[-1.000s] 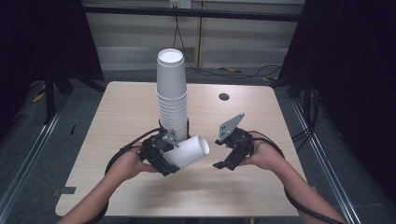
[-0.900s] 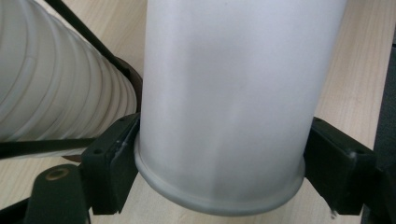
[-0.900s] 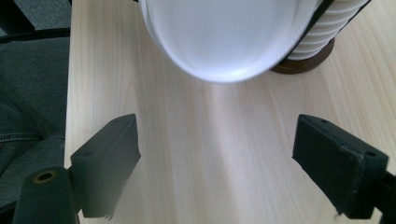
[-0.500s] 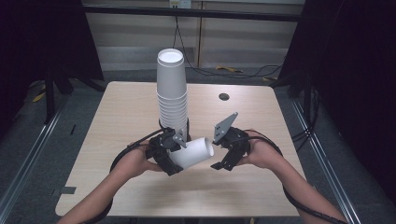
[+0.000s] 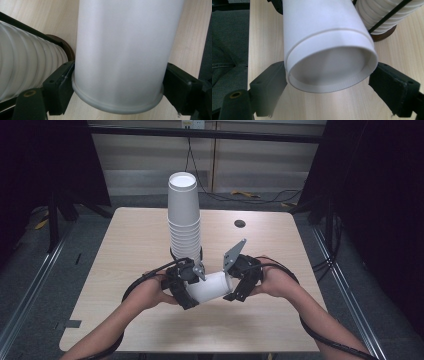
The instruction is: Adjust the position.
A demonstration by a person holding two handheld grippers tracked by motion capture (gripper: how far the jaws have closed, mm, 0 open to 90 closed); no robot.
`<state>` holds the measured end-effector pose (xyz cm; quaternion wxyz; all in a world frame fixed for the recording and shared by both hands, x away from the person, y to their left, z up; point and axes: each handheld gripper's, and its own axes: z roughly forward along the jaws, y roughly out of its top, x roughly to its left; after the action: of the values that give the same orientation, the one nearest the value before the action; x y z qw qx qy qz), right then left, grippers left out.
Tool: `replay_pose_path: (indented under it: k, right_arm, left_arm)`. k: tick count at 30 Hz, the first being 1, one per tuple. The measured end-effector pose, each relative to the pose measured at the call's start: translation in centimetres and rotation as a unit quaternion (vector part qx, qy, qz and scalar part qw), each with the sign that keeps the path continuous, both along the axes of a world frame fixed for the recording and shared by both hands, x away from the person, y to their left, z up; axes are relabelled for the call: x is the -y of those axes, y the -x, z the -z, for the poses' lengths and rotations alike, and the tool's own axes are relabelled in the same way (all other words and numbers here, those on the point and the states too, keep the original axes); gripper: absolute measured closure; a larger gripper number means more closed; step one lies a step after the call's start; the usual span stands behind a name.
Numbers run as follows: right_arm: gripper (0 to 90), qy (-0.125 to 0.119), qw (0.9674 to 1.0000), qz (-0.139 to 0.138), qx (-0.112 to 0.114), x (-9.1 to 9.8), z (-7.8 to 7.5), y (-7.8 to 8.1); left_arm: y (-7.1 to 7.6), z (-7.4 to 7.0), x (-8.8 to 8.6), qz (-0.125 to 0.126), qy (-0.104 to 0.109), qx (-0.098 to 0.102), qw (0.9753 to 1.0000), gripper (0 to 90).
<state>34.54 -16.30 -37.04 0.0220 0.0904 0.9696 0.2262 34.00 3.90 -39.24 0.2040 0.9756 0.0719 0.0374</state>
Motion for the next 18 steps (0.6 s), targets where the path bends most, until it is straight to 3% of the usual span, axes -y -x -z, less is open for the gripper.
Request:
replay_pose_path:
  k: [10,14,18]
  right_arm:
    - [15.0,0.01,0.9999,-0.008,-0.007,-0.8,0.0,-0.1]
    - [15.8,0.013,0.9998,-0.016,-0.006,-1.1,0.1,-0.1]
    - [21.0,0.009,0.9998,-0.016,-0.012,-1.2,0.1,0.0]
  left_arm:
    - [0.0,0.1,0.7,0.009,-0.006,-0.004,0.9999,18.4]
    - [0.0,0.1,0.8,0.013,-0.018,-0.007,0.9997,18.4]
    - [0.0,0.1,1.1,0.017,-0.019,-0.006,0.9997,18.1]
